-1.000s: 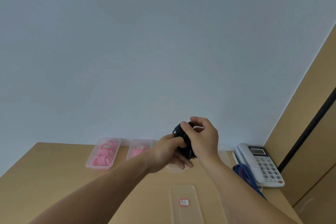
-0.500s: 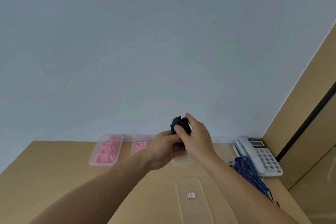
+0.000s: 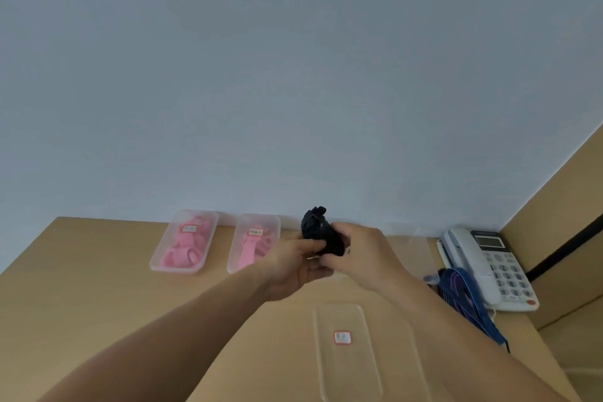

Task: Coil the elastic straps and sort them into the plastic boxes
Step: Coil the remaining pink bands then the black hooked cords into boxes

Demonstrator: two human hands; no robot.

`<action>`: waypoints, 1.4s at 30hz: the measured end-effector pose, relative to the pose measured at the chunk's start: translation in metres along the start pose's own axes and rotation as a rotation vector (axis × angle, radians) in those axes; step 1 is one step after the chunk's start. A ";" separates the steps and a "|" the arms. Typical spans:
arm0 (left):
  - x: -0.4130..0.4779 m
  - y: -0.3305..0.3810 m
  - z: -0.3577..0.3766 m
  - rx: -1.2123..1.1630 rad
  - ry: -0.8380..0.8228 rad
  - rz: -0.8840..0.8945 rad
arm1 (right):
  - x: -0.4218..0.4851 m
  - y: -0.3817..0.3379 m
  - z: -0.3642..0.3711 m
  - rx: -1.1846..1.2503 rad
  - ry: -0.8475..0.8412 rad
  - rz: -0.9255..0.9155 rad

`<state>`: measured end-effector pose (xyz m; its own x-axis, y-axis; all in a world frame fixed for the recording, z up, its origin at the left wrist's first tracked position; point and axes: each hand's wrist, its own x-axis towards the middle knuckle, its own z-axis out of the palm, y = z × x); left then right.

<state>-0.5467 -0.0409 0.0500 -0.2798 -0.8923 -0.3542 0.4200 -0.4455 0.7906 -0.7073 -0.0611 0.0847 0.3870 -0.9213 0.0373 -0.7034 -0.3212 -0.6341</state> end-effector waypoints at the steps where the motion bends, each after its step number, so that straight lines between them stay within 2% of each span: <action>1: 0.009 -0.004 0.003 -0.021 0.014 -0.010 | 0.005 0.008 0.001 -0.012 -0.007 -0.013; 4: 0.036 -0.012 0.010 -0.029 0.034 -0.027 | 0.022 0.042 0.000 0.043 -0.016 -0.019; 6: 0.053 -0.015 0.010 0.078 0.068 -0.038 | 0.037 0.065 -0.002 0.080 -0.083 -0.020; 8: 0.068 -0.020 0.005 0.281 0.172 -0.022 | 0.052 0.088 -0.003 0.075 -0.177 -0.041; 11: 0.083 -0.024 -0.013 0.679 0.353 0.105 | 0.076 0.119 -0.001 0.000 -0.272 -0.052; 16: 0.105 -0.031 -0.043 1.208 0.309 0.088 | 0.112 0.144 0.017 -0.197 -0.461 -0.130; 20: 0.115 -0.048 -0.053 1.416 0.362 0.067 | 0.125 0.154 0.030 -0.234 -0.586 -0.215; 26: 0.129 -0.061 -0.057 1.772 0.305 0.157 | 0.141 0.164 0.046 -0.324 -0.616 -0.287; 30: 0.138 -0.066 -0.054 1.843 0.350 0.103 | 0.146 0.169 0.054 -0.318 -0.594 -0.335; 33: 0.143 -0.065 -0.050 1.905 0.331 0.037 | 0.144 0.172 0.058 -0.340 -0.635 -0.370; 35: 0.145 -0.064 -0.048 1.939 0.319 0.013 | 0.144 0.175 0.058 -0.297 -0.601 -0.341; 38: 0.146 -0.065 -0.045 1.932 0.323 -0.015 | 0.144 0.177 0.056 -0.310 -0.514 -0.330; 42: 0.145 -0.066 -0.051 1.837 0.322 0.021 | 0.143 0.173 0.060 -0.434 -0.513 -0.363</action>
<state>-0.5715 -0.1447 -0.0791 -0.0423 -0.9713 -0.2342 -0.9798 -0.0055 0.1997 -0.7376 -0.2348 -0.0659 0.7925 -0.5585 -0.2450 -0.6095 -0.7395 -0.2859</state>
